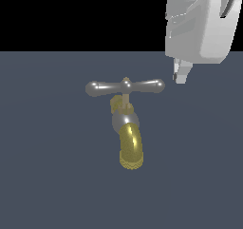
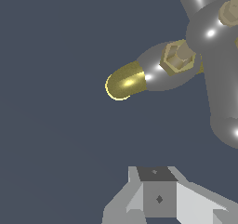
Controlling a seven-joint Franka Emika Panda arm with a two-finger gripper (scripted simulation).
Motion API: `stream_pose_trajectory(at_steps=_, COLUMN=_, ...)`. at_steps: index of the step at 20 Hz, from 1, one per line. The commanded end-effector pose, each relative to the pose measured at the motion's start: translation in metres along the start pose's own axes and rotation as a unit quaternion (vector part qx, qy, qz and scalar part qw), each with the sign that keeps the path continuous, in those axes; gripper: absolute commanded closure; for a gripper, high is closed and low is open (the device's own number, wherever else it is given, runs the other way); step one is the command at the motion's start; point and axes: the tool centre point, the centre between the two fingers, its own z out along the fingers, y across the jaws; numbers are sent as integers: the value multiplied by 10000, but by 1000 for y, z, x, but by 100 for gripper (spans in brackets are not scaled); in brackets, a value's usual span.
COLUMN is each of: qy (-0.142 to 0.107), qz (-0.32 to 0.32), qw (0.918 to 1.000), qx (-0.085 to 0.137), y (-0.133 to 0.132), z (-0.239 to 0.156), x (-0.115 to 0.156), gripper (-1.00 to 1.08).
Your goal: Turn on the faucet by rotating a designated handle.
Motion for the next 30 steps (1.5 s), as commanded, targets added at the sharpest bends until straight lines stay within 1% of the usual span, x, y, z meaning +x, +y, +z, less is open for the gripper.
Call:
stream_pose_trajectory(at_steps=1, qy=-8, qz=-265, qw=9996, qx=-15, y=7, z=8, x=0, gripper=108)
stream_pose_trajectory(at_steps=7, qy=-14, qz=-808, qw=9967, qx=-37, y=22, z=25, x=3, gripper=108)
stream_pose_trajectory(at_steps=14, qy=-9, qz=-1207, qw=9927, qx=-51, y=33, z=37, x=7, gripper=108)
stream_pose_trajectory(at_steps=21, qy=0, qz=-1384, qw=9904, qx=-54, y=38, z=43, x=9, gripper=108)
stream_pose_trajectory(at_steps=28, qy=3, qz=-1396, qw=9902, qx=-53, y=38, z=43, x=10, gripper=108)
stream_pose_trajectory(at_steps=30, qy=3, qz=-1396, qw=9902, qx=-53, y=43, z=43, x=10, gripper=108)
